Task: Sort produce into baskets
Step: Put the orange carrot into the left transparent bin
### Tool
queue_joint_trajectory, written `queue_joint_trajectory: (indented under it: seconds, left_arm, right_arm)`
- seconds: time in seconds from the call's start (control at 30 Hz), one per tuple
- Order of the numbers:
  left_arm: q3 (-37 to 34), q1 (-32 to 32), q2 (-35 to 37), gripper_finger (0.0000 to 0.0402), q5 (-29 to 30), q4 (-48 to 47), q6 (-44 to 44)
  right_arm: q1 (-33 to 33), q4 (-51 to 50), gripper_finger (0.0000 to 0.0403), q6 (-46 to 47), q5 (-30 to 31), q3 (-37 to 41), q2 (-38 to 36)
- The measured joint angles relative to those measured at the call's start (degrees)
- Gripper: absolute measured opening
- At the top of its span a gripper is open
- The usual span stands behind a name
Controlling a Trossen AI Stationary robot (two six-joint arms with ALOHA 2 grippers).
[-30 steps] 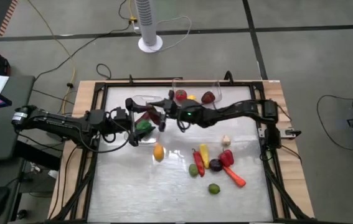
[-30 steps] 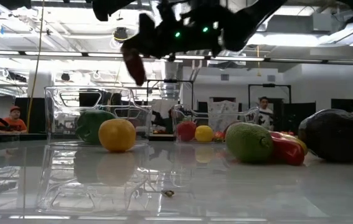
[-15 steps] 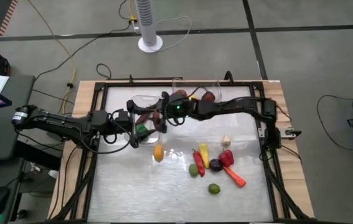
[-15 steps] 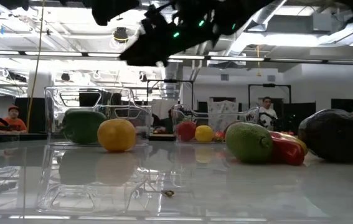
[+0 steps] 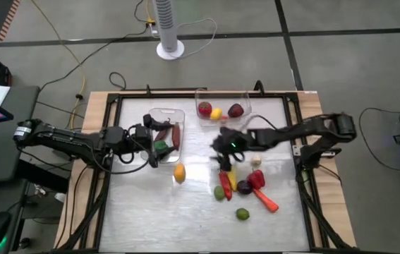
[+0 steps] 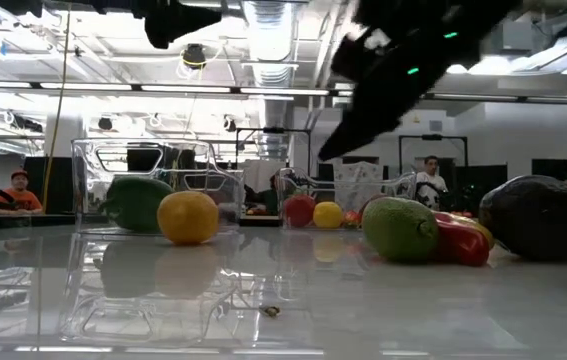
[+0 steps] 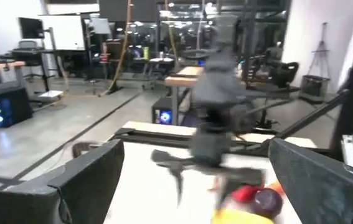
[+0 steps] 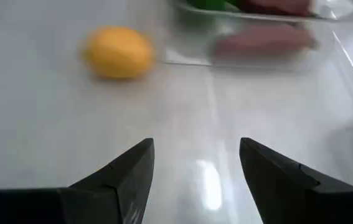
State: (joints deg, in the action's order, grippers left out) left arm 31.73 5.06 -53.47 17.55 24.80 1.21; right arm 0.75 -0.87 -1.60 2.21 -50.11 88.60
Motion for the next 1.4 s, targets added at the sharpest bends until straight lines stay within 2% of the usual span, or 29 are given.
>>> queue_joint_trajectory:
  seconds: [0.13, 0.27, 0.43, 0.6, 0.73, 0.9, 1.03, 1.13, 1.2, 1.27, 1.4]
  left_arm:
    - [0.0, 0.0, 0.0, 0.0387, 2.7, -0.6, -0.7]
    - [0.0, 0.0, 0.0, 0.0387, 2.9, -0.7, -1.0]
    - [0.0, 0.0, 0.0, 0.0387, 3.1, -1.0, -0.9]
    - [0.0, 0.0, 0.0, 0.0387, 4.0, -1.5, -1.2]
    - [0.0, 0.0, 0.0, 0.0387, 4.4, -1.5, -1.4]
    - [0.0, 0.0, 0.0, 0.0387, 4.5, -1.5, -1.5]
    - [0.0, 0.0, 0.0, 0.0387, 4.6, -1.4, -1.6]
    - [0.0, 0.0, 0.0, 0.0387, 4.4, -1.4, -1.6]
    - [0.0, 0.0, 0.0, 0.0387, 4.4, -1.5, -1.6]
    - [0.0, 0.0, 0.0, 0.0387, 4.3, -2.2, -1.9]
    - [0.0, 0.0, 0.0, 0.0387, 4.3, -2.7, -3.4]
  right_arm:
    - [-6.2, 3.0, 0.0265, 0.1, 1.3, 5.1, -4.1]
    - [-11.1, -3.7, 0.0265, 2.3, 5.6, 5.6, -6.6]
    - [-14.5, -12.9, 0.0266, 6.5, 5.6, 5.6, -9.4]
    - [-17.4, -17.7, 0.0266, 11.6, 5.2, 5.5, -10.8]
    - [-19.5, -26.0, 0.0266, 15.4, 5.2, 2.3, -9.7]
    - [-21.8, -41.0, 0.0266, 21.3, 5.1, -7.0, -7.2]
    - [-23.3, -52.8, 0.0266, 27.9, -1.6, -14.8, -4.8]
    - [-24.6, -55.9, 0.0266, 34.4, -10.9, -16.7, -4.0]
    - [-25.5, -56.2, 0.0266, 35.6, -14.6, -16.6, -3.9]
    - [-25.6, -55.7, 0.0266, 37.1, -15.1, -16.6, -3.2]
    - [-25.4, -56.5, 0.0266, 42.8, -10.3, -16.6, -2.4]
